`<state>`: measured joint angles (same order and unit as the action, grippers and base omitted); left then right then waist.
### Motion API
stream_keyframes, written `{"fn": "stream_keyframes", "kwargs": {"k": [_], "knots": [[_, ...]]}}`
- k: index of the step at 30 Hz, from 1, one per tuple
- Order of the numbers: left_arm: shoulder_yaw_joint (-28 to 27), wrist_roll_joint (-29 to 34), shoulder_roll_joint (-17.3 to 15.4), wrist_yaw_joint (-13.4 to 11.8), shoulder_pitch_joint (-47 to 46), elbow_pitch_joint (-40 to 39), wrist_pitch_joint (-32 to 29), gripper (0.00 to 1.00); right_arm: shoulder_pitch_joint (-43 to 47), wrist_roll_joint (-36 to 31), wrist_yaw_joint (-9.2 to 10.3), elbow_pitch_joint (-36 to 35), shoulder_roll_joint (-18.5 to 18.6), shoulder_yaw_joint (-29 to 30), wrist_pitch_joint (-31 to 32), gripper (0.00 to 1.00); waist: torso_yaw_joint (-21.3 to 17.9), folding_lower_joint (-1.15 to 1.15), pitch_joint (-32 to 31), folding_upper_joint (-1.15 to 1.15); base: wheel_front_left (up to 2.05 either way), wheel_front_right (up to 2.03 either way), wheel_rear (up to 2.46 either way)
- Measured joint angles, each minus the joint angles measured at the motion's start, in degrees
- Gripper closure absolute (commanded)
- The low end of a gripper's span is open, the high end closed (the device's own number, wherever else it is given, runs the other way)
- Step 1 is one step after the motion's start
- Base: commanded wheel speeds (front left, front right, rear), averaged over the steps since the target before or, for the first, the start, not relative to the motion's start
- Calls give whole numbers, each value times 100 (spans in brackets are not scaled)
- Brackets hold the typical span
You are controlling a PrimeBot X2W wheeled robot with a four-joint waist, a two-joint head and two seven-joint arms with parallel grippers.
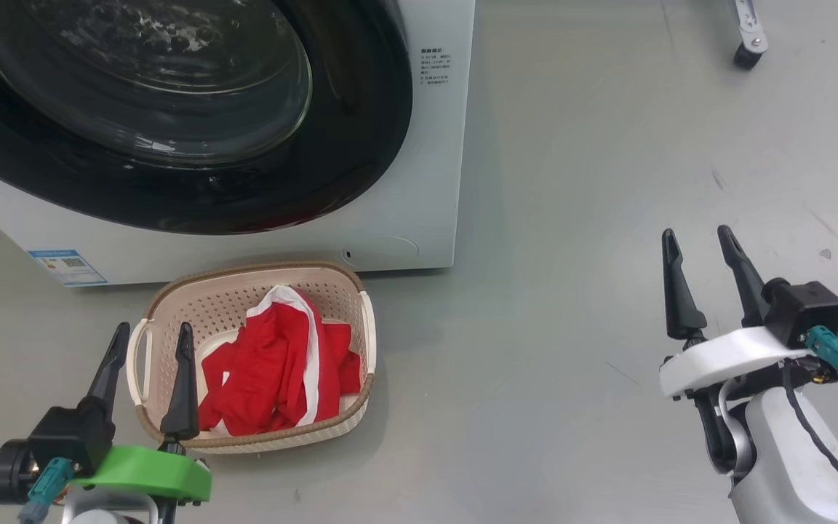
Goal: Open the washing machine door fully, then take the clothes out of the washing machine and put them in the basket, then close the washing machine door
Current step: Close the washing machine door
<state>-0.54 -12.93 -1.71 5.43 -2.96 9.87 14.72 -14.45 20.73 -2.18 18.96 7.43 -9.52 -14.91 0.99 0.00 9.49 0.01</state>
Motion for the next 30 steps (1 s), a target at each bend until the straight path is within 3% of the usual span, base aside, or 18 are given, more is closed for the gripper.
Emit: {"fn": "stream_keyframes", "kwargs": {"k": [13, 30], "knots": [[-201, 89, -3, -18, 381, 23, 0, 0, 701, -303, -3, -42, -74, -9, 0, 0, -77, 0, -524, 0, 0, 0, 0], [-283, 91, -8, -68, 679, -37, -1, 0, 938, -468, -21, -242, -204, 47, 1, 0, -50, 0, -831, 0, 0, 0, 0]]}}
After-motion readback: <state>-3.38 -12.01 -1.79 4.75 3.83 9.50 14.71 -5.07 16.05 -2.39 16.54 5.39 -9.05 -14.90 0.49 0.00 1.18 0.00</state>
